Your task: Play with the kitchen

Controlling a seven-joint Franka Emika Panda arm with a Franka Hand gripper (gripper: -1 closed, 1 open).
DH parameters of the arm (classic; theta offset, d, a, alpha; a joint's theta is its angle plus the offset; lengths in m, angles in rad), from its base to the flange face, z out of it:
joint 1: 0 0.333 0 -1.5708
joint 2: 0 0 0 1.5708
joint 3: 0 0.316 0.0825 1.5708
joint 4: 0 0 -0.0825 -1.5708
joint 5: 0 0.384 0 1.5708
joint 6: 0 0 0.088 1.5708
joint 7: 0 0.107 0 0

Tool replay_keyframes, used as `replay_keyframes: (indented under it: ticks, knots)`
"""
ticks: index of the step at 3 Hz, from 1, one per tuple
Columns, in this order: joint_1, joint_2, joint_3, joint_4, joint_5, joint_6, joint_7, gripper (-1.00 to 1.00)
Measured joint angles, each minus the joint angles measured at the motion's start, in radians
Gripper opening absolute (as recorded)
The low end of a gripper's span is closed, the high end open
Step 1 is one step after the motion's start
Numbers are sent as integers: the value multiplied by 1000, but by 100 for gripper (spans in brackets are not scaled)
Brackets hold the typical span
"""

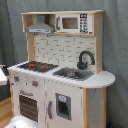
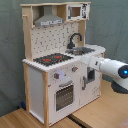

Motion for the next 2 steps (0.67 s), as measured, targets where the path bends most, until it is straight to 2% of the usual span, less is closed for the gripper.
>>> replay_keyframes:
  ticks: [2]
  knots:
    - [-157, 12, -48, 114, 11, -41, 24, 100]
